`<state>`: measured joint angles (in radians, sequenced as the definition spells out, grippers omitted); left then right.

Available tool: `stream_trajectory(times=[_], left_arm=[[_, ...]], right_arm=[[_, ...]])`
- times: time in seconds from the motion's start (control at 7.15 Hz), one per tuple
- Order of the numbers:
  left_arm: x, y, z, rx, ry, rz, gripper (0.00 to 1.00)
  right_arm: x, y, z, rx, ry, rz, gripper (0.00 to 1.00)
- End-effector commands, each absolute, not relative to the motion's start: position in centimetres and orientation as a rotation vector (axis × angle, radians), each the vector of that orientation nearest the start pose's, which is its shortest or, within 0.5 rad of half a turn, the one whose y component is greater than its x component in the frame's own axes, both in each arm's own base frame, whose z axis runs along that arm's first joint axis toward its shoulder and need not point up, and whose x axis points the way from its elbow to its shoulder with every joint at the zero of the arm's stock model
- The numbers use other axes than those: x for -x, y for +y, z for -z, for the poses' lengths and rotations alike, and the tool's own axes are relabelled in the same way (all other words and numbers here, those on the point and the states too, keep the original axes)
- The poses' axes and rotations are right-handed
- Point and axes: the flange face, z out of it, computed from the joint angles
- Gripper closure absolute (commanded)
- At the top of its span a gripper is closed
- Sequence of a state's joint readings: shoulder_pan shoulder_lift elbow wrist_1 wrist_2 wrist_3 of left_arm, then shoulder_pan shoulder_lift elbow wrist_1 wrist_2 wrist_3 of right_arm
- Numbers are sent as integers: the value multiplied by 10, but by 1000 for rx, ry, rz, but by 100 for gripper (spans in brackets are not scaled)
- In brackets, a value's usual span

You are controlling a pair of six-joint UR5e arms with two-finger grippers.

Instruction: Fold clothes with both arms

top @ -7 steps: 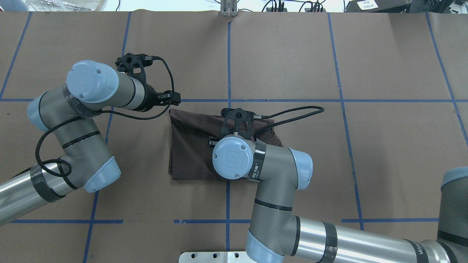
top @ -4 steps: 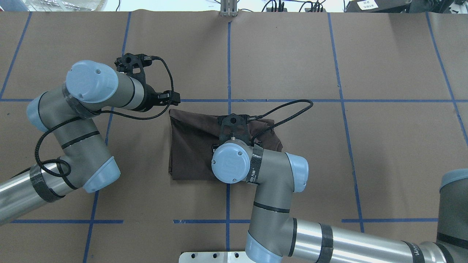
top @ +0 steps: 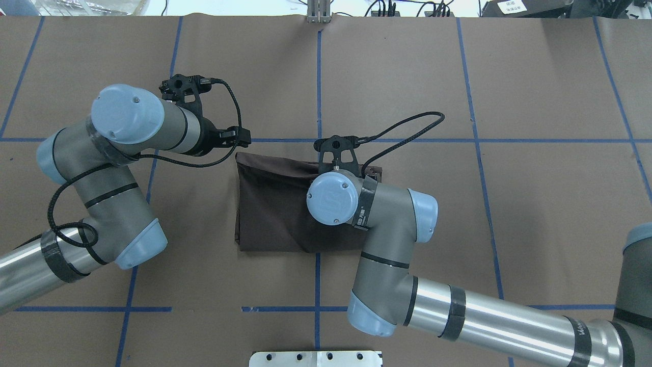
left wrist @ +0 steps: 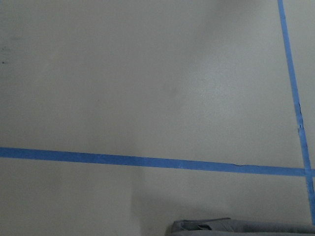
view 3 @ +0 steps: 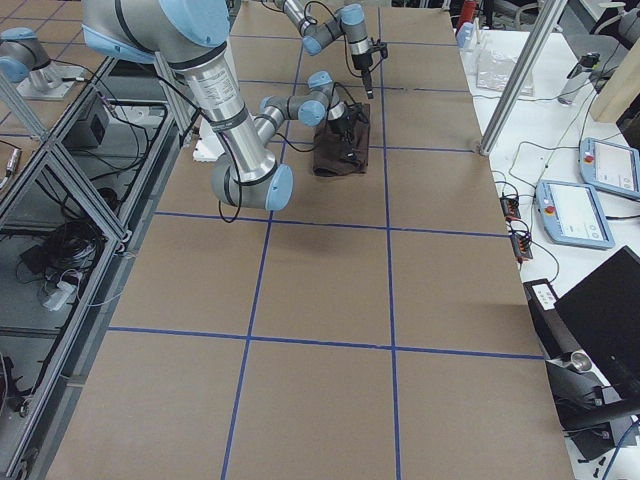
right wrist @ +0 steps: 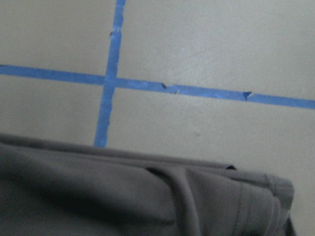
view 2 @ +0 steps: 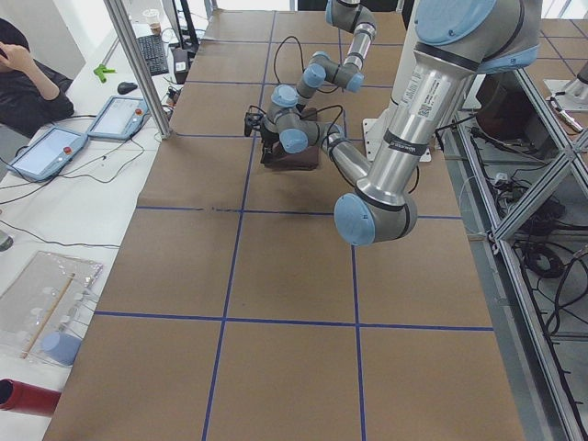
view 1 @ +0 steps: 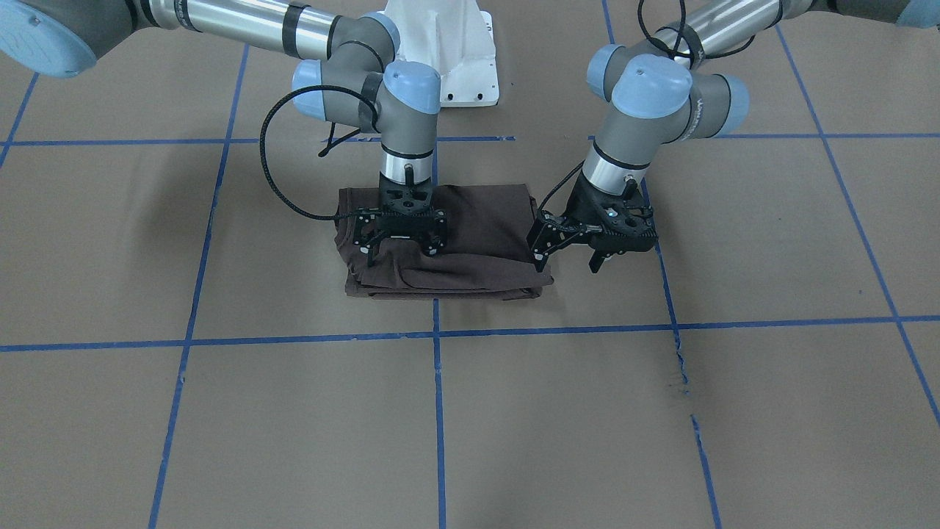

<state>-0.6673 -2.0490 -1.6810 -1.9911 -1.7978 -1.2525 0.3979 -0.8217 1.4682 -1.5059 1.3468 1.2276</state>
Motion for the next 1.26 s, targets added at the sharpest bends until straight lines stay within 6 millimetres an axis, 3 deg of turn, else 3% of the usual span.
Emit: stream_trajectory(times=[0.0,0.28,0.56,0.84,0.98,1.12], left_arm=[[-444,-491,-288,-295,990,204,0],[-443,-489,-287,-295,993,204,0],[-444,-487,-287,-292,996,201,0],[-457,-484,-287,-278,986,191,0],[-474,-467,-284,-282,985,167,0],[-511,-432,-287,-296,963,147,0]], right_arm=[[603,-493,-242,-466,-540,-161,0],[574,-555,-242,-438,-512,-160,0],[546,-587,-244,-411,-543,-148,0],[545,-585,-231,-396,-641,-125,0],[545,-584,-231,-392,-648,-122,0],[544,-584,-231,-392,-648,-120,0]])
